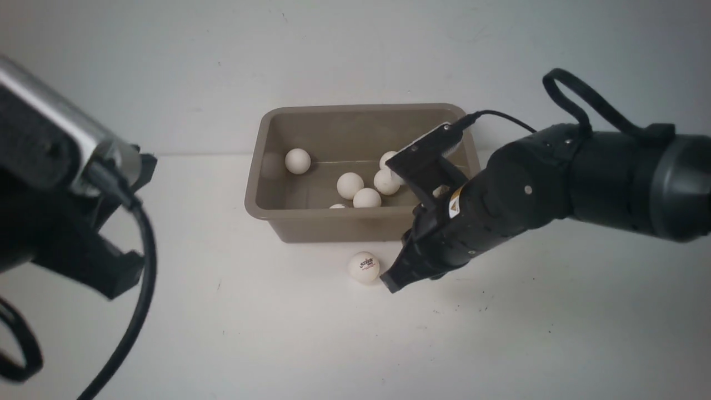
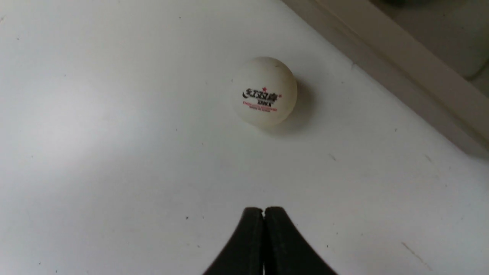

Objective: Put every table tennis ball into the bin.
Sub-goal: Use the right arm to clamp the table tennis ball closest to it

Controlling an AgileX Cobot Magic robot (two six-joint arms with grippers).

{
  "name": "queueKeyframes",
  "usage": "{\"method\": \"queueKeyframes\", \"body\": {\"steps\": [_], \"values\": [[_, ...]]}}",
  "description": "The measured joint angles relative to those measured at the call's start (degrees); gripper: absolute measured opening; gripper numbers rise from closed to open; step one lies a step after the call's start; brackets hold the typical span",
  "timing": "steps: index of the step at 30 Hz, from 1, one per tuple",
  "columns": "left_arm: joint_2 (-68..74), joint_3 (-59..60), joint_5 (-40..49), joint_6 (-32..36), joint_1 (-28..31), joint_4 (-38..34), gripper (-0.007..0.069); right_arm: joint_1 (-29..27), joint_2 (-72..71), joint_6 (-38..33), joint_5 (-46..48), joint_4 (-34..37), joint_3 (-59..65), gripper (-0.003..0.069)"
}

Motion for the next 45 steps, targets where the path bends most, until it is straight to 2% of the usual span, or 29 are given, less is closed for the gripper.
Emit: {"method": "queueKeyframes", "body": {"steps": [10,16,18,19,20,23,27,29,33,45], "values": [[-1.3,2.7,0.9,-1.0,0.0,0.0,0.0058,4.2,6.4,-0.1,2.7,0.0,-9.8,-0.001],[-1.3,2.7,1.4,-1.1,0.0,0.0,0.0058,4.6,9.4,-0.1,5.6,-0.7,-13.1,0.0022],[-1.3,2.7,2.4,-1.1,0.0,0.1,0.0058,4.6,9.8,-0.1,6.7,-0.7,-13.9,0.0096],[-1.3,2.7,2.4,-1.1,0.0,0.1,0.0058,4.6,9.8,-0.1,6.8,-0.7,-13.9,0.0096],[-1.3,2.7,2.6,-1.1,0.0,0.1,0.0058,4.6,9.8,0.0,6.8,-0.7,-14.0,0.0127],[-1.3,2.7,3.0,-1.2,0.0,0.1,0.0058,4.6,10.4,1.3,7.0,-0.9,-14.0,0.0264],[-1.3,2.7,3.5,-1.2,0.0,0.1,0.0058,4.6,11.8,4.2,7.1,-2.4,-14.0,0.04],[-1.3,2.7,3.5,-1.2,0.0,0.0,0.0058,4.6,12.9,5.9,7.1,-4.0,-14.5,0.0447],[-1.3,2.7,3.5,-1.2,0.0,0.0,0.0058,4.6,14.9,8.2,7.9,-6.4,-17.0,0.0473],[-1.3,2.7,3.5,-1.2,0.0,0.0,0.0058,4.6,21.0,8.9,13.9,-9.2,-25.4,0.0475]]}}
